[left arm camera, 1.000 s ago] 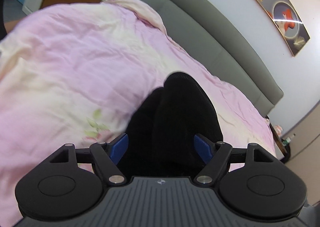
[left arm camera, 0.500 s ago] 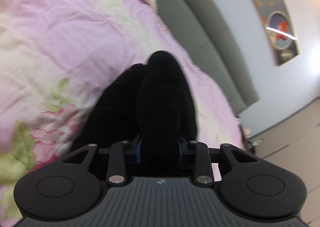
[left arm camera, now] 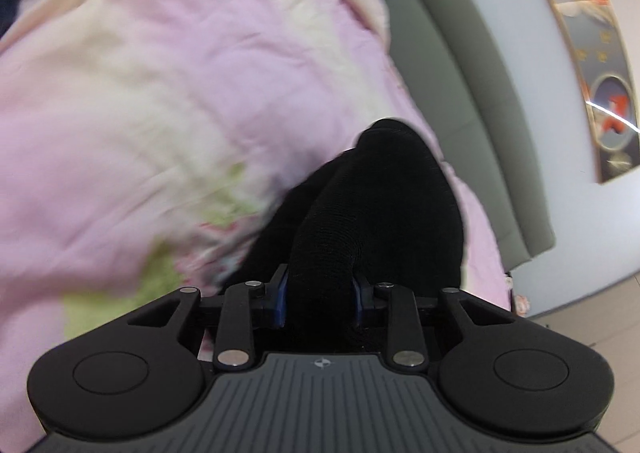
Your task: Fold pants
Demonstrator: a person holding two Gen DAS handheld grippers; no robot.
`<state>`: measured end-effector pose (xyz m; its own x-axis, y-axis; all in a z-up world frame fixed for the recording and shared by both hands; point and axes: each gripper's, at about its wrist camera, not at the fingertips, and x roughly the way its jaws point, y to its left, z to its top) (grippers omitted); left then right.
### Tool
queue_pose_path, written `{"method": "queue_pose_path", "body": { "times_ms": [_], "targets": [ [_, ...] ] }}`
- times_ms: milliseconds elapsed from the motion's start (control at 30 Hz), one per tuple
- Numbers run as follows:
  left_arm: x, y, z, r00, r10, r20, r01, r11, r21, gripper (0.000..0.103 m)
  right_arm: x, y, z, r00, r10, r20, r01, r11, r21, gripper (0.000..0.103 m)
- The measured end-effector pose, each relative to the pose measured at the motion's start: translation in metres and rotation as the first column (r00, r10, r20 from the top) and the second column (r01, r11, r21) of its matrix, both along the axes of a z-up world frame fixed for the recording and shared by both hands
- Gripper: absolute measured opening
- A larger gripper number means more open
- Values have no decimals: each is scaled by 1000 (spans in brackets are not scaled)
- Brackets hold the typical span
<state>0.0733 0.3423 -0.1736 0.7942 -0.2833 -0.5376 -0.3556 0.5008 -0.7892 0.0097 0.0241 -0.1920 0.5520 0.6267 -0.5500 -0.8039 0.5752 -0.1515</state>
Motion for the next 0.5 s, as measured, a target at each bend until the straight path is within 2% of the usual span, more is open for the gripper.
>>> {"method": "queue_pose_path", "body": {
  "times_ms": [100, 233, 333, 433, 500],
  "targets": [
    [0, 8, -13, 1000, 20, 5, -20, 998, -67, 35, -1, -1, -3, 1000, 5, -22, -5, 1000, 2, 8],
    [1, 0, -2, 1000, -9, 5, 9, 1000, 22, 39, -1, -5, 1, 998, 13, -60, -15, 1000, -23, 13],
    [0, -1, -3, 1000, -5, 10, 5, 1000, 20, 40, -1, -15, 5, 993, 22, -119, -26, 999, -39, 14],
    [0, -1, -4, 1000, -2, 14, 2, 1000, 17, 41, 9, -33, 15, 968, 27, -250, -26, 1000, 7, 13],
    [1, -1, -4, 1000, -4, 15, 3, 1000, 20, 41, 14, -51, 23, 961, 0, -275, 26, 996, 89, 14]
  ]
}}
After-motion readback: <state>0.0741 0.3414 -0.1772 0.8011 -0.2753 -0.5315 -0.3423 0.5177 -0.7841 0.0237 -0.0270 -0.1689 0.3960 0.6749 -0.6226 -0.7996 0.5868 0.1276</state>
